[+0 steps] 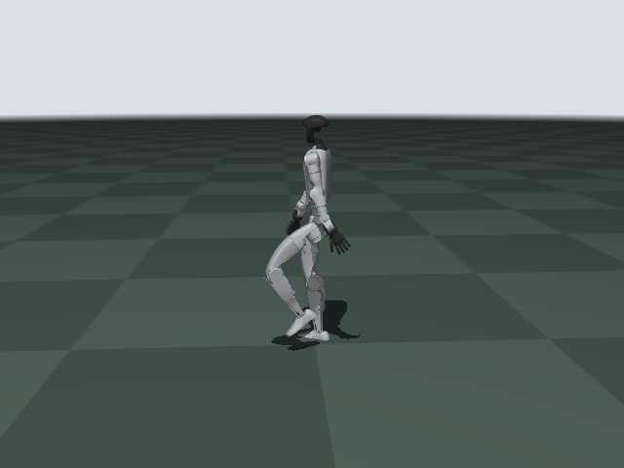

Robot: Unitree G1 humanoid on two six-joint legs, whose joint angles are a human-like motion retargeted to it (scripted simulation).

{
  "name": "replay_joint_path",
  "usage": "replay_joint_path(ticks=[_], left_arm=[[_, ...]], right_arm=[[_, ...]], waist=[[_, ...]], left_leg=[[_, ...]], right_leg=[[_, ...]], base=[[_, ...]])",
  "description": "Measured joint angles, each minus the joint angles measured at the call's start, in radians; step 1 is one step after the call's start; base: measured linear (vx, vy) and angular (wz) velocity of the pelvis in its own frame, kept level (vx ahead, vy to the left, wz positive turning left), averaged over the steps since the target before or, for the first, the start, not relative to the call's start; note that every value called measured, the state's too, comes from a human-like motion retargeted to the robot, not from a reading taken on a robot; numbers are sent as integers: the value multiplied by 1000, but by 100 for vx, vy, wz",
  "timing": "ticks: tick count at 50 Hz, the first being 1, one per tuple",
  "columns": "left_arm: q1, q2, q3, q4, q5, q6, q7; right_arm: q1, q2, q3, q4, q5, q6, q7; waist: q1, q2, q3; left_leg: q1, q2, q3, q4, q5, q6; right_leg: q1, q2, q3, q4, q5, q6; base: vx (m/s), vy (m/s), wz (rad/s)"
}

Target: In place motions

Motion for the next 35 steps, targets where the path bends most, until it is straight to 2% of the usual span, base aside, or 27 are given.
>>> replay_joint_path(ticks=[2,5,10,15,18,19,20,22,23,25,26,28,30,32,35], left_arm=[[61,-5,19,0,-8,-2,-35],[87,-13,36,0,-35,-32,-95],[74,-19,60,0,-58,-37,-103],[33,-34,76,-16,-113,-66,-56],[-2,-35,67,-30,-148,-88,3],[-22,-32,57,-32,-161,-97,30],[-47,-28,44,-32,-174,-107,60],[-92,-21,23,-25,-181,-110,74],[-128,-13,16,-14,-181,-103,63],[-232,12,6,-8,-165,-79,31],[-279,26,-11,-28,-161,-74,19],[-365,61,-74,-78,-171,-66,-15],[-437,108,-132,-131,-165,-57,-55],[-449,136,-139,-193,-124,-54,-60],[-448,137,-147,-260,-91,-67,-4]], right_arm=[[6,8,-13,-31,47,-16,-46],[-6,22,-24,-43,186,-58,-77],[38,49,-67,-1,284,-40,29],[145,63,-58,84,215,-31,-1],[214,56,-62,153,147,-34,-51],[238,47,-71,181,116,-31,-57],[265,36,-83,211,81,-27,-60],[313,5,-99,262,24,-3,-48],[328,-8,-106,286,0,21,-45],[327,-23,-140,331,0,72,-63],[323,-32,-162,352,30,79,-82],[319,-56,-192,389,102,82,-105],[321,-74,-195,417,167,89,-86],[337,-77,-198,430,181,116,-70],[382,-74,-236,422,161,115,-72]], waist=[[5,-7,-26],[29,-31,4],[34,-29,16],[-4,1,-42],[-10,38,-56],[-15,59,-52],[-19,82,-45],[-99,130,-78],[-139,159,-103],[-144,181,-71],[-150,171,-37],[-155,167,19],[-180,176,39],[-218,193,33],[-215,235,-27]], left_leg=[[-104,-23,-11,90,-22,-2],[-137,-43,-2,138,-30,-21],[36,-53,-8,-18,-17,-35],[391,-142,-59,-484,34,-109],[661,-190,-61,-917,81,-108],[745,-188,-51,-1048,-15,-102],[831,-181,-35,-1175,-163,-93],[875,-135,59,-1319,-193,-62],[850,-131,32,-1358,-170,-61],[820,-108,11,-1382,-134,-70],[827,-113,18,-1388,-129,-64],[829,-106,44,-1392,-117,-58],[807,-89,44,-1387,-114,-60],[773,-73,24,-1378,-110,-56],[701,-50,26,-1374,-101,-57]], right_leg=[[-17,-13,-17,8,4,-7],[-11,-31,-21,30,-1,-23],[28,-19,-27,27,-12,-19],[33,2,-29,28,-31,4],[25,47,0,80,-75,6],[22,73,10,115,-95,7],[17,102,19,159,-117,8],[-53,115,-17,280,-75,24],[-132,107,-32,388,-6,35],[-288,43,-16,681,150,82],[-358,37,27,805,172,90],[-495,20,73,1055,133,82],[-635,-25,72,1279,66,59],[-753,-20,78,1415,31,53],[-904,14,97,1507,12,74]], base=[[12,-2,-15],[1,0,-23],[5,-1,14],[15,-2,-3],[20,0,-42],[24,4,-36],[25,4,10],[19,8,75],[-1,12,46],[-28,19,-28],[-42,23,-27],[-35,22,-5],[-19,12,7],[-3,1,9],[1,-1,-6]])
